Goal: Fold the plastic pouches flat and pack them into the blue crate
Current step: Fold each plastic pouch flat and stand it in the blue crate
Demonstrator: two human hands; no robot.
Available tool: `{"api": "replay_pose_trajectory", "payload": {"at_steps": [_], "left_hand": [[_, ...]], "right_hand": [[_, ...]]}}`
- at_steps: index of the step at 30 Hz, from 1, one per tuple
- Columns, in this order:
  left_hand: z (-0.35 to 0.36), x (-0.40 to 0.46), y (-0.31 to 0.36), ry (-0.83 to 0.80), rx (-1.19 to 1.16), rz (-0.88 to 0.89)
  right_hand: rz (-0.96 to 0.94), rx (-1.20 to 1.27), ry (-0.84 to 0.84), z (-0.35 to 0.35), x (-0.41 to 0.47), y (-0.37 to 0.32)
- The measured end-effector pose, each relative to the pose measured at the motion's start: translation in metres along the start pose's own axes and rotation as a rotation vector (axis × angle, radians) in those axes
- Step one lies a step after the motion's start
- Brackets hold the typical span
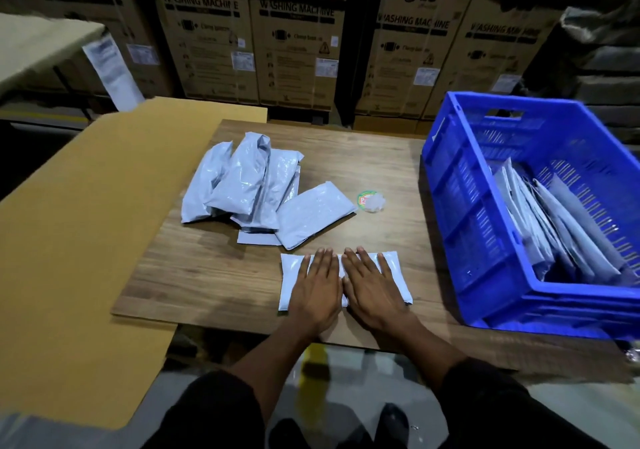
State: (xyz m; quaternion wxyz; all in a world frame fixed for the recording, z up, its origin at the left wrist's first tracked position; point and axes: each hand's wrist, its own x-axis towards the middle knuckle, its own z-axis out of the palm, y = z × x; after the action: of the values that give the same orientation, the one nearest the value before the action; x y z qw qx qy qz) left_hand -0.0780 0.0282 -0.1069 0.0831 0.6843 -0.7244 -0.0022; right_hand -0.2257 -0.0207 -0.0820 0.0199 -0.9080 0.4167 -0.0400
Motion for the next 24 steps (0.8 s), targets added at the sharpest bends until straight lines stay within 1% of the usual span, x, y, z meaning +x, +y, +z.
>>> {"api": "replay_pose_trajectory", "payload": {"at_steps": [4,7,14,19,24], "left_hand": [[0.01,-0.003,-0.004,0.095,0.029,-0.041],[0.013,-0.007,-0.004,0.147,0.02,-0.038],[0.014,-0.008,-0.003,0.163,-0.061,-0.085],[0.015,-0.008,-0.004,0.152,-0.027,-0.108],[0.009,-0.018,-0.015,0.253,-0.107,-0.151]], "right_hand": [[0.007,-0.016,-0.027,0.007,-0.002,0.003],[0.031,0.006,-0.036,0.01,-0.003,0.001],[0.062,0.022,-0.068,0.015,-0.002,0.001],[0.096,-0.025,-0.086,0.012,-0.003,0.0],[0.111,-0.04,-0.127,0.013,-0.004,0.006]]}}
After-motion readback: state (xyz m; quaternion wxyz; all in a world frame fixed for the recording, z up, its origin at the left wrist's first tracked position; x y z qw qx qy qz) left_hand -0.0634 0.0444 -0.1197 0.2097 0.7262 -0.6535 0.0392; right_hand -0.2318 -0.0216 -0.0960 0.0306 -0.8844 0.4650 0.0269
